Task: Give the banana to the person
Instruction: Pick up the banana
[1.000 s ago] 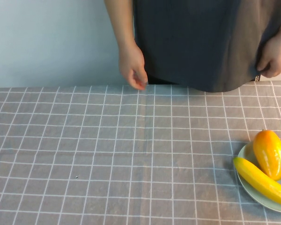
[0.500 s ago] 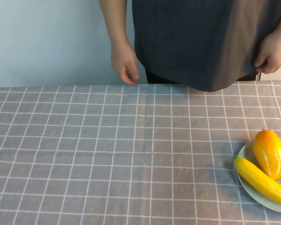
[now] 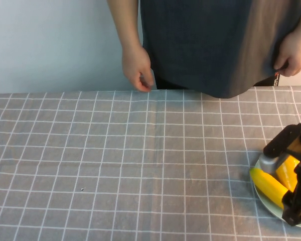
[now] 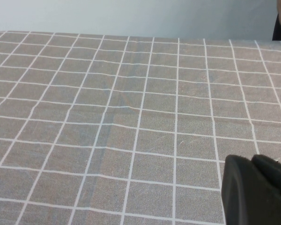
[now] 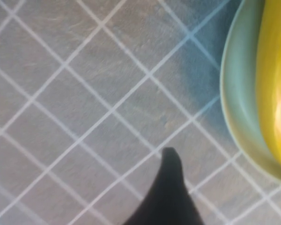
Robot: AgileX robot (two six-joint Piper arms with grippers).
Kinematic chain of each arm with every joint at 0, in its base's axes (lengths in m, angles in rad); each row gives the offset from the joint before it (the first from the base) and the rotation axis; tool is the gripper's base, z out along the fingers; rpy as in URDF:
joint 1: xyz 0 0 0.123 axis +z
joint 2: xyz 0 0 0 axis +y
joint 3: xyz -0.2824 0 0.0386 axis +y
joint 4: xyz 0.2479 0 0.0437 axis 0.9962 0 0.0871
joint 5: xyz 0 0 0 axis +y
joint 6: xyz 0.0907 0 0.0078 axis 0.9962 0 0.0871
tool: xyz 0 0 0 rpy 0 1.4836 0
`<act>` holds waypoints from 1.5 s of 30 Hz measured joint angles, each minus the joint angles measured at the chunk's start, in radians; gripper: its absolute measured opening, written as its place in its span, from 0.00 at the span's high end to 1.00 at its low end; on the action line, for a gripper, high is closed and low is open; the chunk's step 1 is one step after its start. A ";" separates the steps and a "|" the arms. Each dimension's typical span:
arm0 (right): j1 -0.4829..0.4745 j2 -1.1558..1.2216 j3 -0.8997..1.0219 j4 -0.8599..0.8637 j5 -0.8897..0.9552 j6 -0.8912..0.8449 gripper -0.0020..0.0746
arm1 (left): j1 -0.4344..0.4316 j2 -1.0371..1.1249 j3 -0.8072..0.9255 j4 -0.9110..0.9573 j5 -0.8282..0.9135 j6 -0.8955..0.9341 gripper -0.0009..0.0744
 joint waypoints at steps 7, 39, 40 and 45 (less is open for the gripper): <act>0.000 0.032 0.110 -0.006 -0.192 -0.040 0.30 | 0.000 0.000 0.000 0.000 0.000 0.000 0.99; -0.029 0.161 0.139 -0.056 -0.395 -0.041 0.48 | 0.000 0.000 0.000 0.000 0.000 0.000 0.99; -0.029 0.161 0.139 -0.056 -0.395 -0.040 0.47 | 0.000 0.000 0.000 0.000 0.000 0.000 0.99; -0.029 0.140 0.140 -0.045 -0.400 -0.040 0.41 | 0.000 0.000 0.000 0.000 0.000 0.000 0.99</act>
